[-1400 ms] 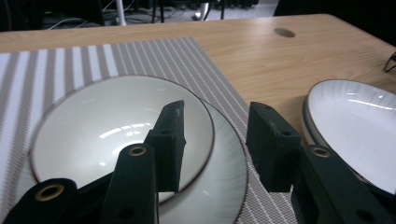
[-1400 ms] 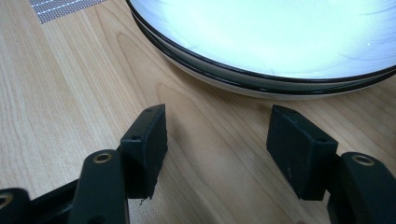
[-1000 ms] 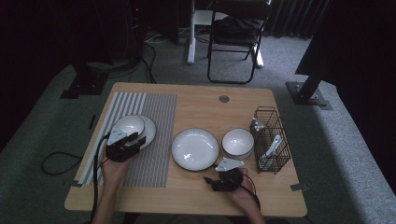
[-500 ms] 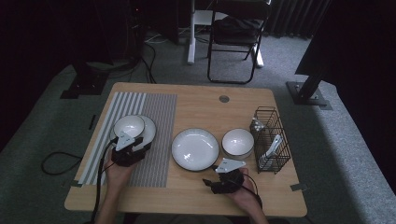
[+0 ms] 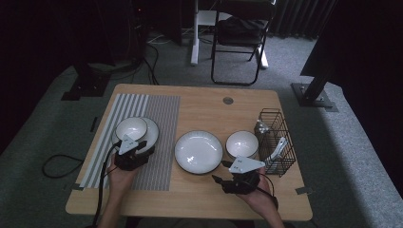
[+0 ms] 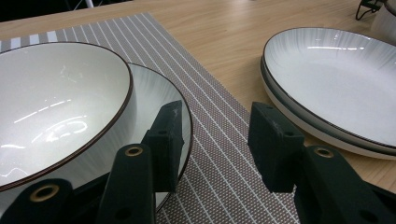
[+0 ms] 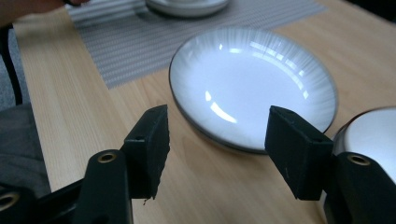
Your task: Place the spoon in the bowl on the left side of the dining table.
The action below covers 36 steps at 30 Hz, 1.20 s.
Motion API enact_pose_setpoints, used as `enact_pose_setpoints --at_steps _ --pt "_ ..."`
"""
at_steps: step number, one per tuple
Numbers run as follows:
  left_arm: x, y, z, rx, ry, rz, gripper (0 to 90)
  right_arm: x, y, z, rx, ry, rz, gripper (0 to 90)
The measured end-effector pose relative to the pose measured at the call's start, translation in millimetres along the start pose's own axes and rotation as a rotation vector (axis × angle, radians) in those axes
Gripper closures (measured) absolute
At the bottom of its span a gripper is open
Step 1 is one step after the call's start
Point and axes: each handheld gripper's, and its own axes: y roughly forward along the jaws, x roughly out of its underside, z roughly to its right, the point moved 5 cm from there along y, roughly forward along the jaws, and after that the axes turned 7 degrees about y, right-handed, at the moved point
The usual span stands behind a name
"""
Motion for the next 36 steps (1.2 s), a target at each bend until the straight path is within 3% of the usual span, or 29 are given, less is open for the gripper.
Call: enact_pose_setpoints --at_steps 6,16,22,29,31,36 --pt "0.9 -0.4 -1.5 -0.002 -0.002 -0.003 56.1 -16.3 -17.4 -0.7 0.008 -0.030 0.041 39.4" --pt "2.0 0.2 -3.0 0.004 -0.015 -0.004 56.1 -39.1 -51.5 30.8 0.062 -0.040 0.102 40.5" --pt "2.7 0.9 -2.2 0.006 -0.012 -0.008 56.1 -44.5 -64.2 40.2 0.099 -0.049 0.117 41.6" --pt "3.4 0.1 -4.0 0.008 -0.026 -0.005 56.0 -30.8 -82.7 54.5 0.158 -0.009 0.131 46.9" --pt "3.3 -0.1 -4.0 0.009 -0.029 -0.003 56.0 -22.2 -96.6 65.4 0.184 0.043 0.164 47.7" --pt "3.6 0.5 -4.0 0.011 -0.033 -0.004 56.0 -7.7 -115.8 80.2 0.217 0.106 0.215 47.7"
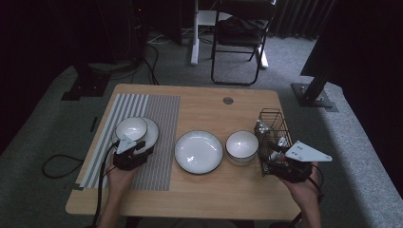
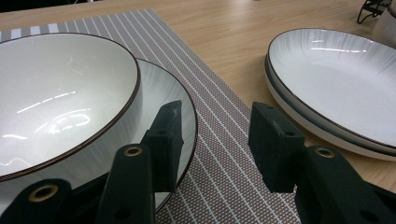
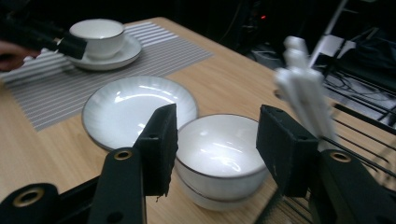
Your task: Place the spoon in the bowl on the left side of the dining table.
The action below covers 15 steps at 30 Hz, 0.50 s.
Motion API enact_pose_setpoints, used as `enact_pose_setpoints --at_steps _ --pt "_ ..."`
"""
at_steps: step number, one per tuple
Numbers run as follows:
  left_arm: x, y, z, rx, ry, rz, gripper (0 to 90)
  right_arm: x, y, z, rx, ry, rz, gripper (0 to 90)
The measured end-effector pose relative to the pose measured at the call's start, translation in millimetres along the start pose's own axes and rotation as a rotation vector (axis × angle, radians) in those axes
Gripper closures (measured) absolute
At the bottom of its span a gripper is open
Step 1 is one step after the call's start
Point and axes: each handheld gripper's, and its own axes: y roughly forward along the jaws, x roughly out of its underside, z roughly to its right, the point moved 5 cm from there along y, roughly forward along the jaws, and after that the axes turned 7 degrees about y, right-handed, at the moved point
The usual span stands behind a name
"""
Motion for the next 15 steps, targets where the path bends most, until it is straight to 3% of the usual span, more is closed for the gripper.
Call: enact_pose_setpoints --at_steps 3,5,15 --pt "0.4 0.5 0.1 0.000 0.001 -0.002 56.0 5.4 -6.8 10.8 0.019 0.030 0.014 47.7" --pt "0.4 0.7 0.3 0.000 0.000 -0.002 56.0 9.3 -8.9 16.6 0.024 0.035 0.016 53.2" --pt "1.8 2.1 0.3 0.004 -0.003 -0.007 56.0 29.9 -12.4 36.3 0.040 0.091 -0.029 57.1"
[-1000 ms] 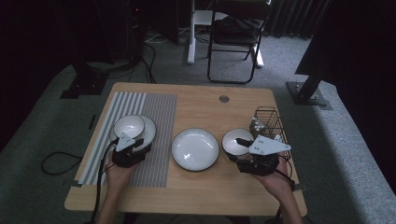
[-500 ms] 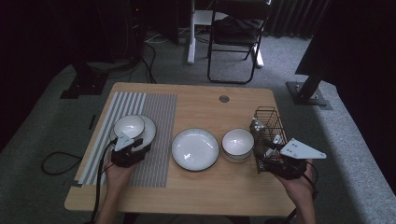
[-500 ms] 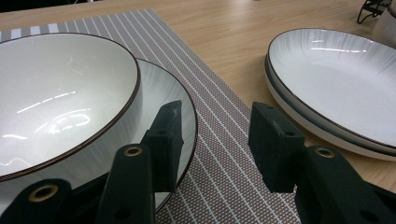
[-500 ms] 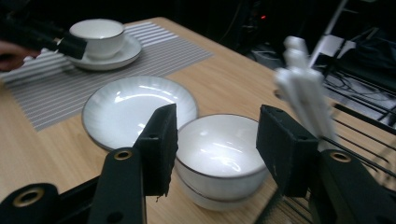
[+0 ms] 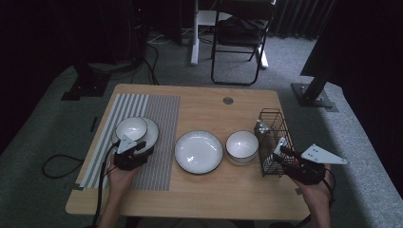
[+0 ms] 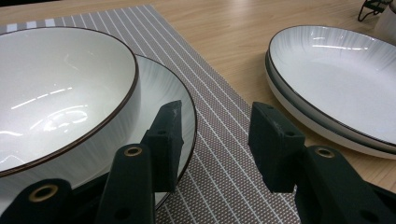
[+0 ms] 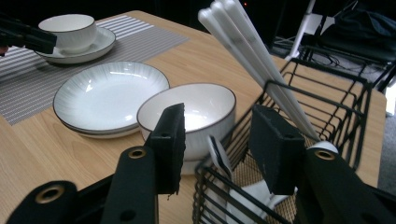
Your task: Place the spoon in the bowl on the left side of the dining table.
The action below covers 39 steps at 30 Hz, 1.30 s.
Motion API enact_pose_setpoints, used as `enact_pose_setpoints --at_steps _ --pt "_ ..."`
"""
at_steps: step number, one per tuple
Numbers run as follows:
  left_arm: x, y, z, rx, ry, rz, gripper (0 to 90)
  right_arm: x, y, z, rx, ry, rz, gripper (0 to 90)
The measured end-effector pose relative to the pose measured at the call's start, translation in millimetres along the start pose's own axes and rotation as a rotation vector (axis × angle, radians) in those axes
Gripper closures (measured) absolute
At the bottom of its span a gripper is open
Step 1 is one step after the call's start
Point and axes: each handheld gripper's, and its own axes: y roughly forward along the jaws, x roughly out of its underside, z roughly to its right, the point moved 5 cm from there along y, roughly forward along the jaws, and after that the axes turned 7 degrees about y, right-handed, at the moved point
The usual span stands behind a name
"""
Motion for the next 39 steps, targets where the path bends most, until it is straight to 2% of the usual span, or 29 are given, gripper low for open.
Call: enact_pose_setpoints --at_steps 5,8,12,23,31,39 --pt "-0.2 -0.5 -0.2 0.000 -0.002 0.001 56.0 7.2 1.4 7.7 -0.018 0.038 -0.017 62.9" --pt "0.1 -0.2 -0.2 -0.001 -0.003 0.001 56.0 8.1 1.9 9.3 -0.048 0.057 -0.008 73.0" --pt "0.1 0.5 0.4 0.001 -0.001 0.001 56.0 6.7 4.2 10.7 -0.045 0.063 -0.003 78.9" --pt "0.7 0.8 0.0 0.000 -0.002 -0.003 56.0 2.9 9.8 8.4 -0.017 0.051 -0.007 80.3" --pt "1.3 1.5 0.0 0.000 -0.001 -0.008 56.0 -2.1 21.5 -3.8 0.032 -0.007 -0.024 80.1" --pt "1.4 1.2 -0.4 0.001 -0.003 -0.007 55.9 0.9 26.4 -11.2 0.034 -0.001 -0.007 78.2"
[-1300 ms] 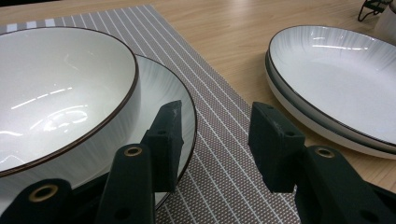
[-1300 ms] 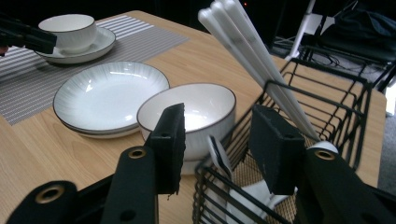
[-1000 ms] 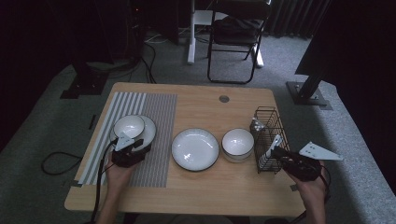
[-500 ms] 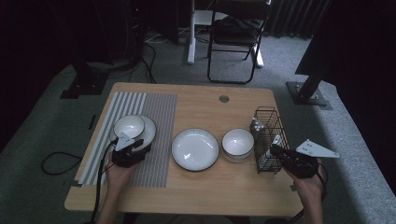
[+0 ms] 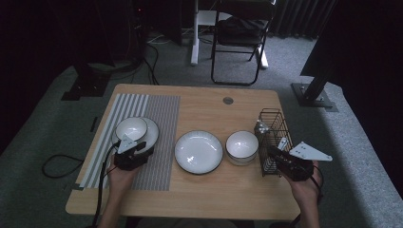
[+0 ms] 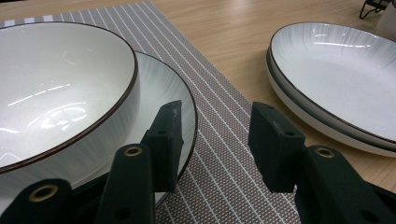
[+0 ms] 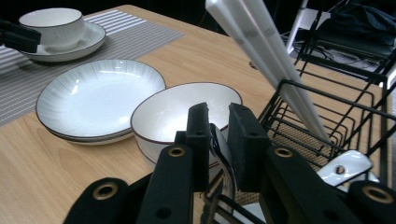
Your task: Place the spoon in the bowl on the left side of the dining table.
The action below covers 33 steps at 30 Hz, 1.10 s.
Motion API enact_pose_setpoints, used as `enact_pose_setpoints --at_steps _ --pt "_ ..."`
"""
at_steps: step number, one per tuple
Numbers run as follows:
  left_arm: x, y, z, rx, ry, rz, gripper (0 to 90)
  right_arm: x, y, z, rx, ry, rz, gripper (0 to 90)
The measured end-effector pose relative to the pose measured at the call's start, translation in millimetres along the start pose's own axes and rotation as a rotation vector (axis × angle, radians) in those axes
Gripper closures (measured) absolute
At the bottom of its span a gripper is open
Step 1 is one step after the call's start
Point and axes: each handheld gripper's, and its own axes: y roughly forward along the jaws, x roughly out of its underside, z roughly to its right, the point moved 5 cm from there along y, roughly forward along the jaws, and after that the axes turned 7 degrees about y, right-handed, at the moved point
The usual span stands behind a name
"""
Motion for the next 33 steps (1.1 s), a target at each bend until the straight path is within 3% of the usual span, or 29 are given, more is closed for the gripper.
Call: enact_pose_setpoints --at_steps 16,25,33 --pt "0.5 0.3 -0.3 0.000 0.001 -0.003 56.0 5.8 0.2 -0.5 -0.003 0.024 0.004 76.2" --pt "0.5 0.5 -0.4 -0.001 0.001 -0.003 56.0 0.8 -0.3 3.2 0.103 -0.010 0.015 81.6" --pt "0.6 1.4 1.0 0.001 0.001 -0.005 56.0 -0.6 -0.8 7.7 0.124 0.009 0.011 82.3"
